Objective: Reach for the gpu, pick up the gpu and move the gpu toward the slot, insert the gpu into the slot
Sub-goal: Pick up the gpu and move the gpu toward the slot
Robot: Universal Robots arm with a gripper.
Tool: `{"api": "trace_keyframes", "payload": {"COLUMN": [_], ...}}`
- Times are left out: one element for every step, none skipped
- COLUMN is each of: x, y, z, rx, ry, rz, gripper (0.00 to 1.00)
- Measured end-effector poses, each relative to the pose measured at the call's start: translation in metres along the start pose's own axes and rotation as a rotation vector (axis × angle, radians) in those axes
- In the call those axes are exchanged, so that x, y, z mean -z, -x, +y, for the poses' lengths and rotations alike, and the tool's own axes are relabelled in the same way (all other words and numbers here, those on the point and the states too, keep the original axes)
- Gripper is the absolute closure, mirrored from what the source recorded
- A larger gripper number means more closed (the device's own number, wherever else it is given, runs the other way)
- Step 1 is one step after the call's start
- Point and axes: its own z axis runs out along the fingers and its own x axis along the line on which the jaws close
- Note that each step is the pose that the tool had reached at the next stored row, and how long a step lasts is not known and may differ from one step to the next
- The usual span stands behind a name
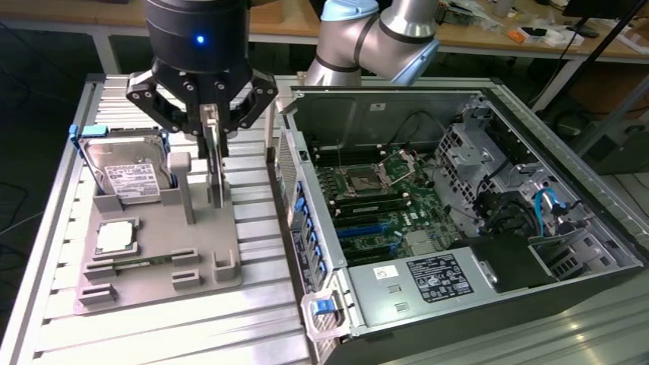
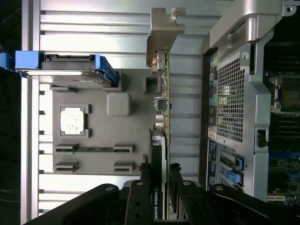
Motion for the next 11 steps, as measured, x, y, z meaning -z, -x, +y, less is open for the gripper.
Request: {"api": "trace_keyframes", "payload": {"x": [0.0027,0.0055,0.0081,0.0109,0.0136,0.0163,0.0191,0.0219,0.0245,0.0275,0.0303], "y": [0.0,0.0,0.0,0.0,0.0,0.0,0.0,0.0,0.0,0.0,0.001], "z": [0.0001,0.0003,0.0004,0.0005,0.0006,0.0008,0.0009,0.001,0.0011,0.0013,0.0014], "rx": [0.0,0.0,0.0,0.0,0.0,0.0,0.0,0.0,0.0,0.0,0.0], "ry": [-0.0001,-0.0001,-0.0001,-0.0001,0.0,-0.0001,-0.0001,-0.0002,-0.0001,0.0,0.0], "rz": [0.0,0.0001,0.0001,0.0001,0.0,0.0,0.0002,0.0002,0.0,0.0,0.0001], "gripper": [0.73,0.73,0.73,0.73,0.73,0.73,0.73,0.73,0.73,0.73,0.73]}}
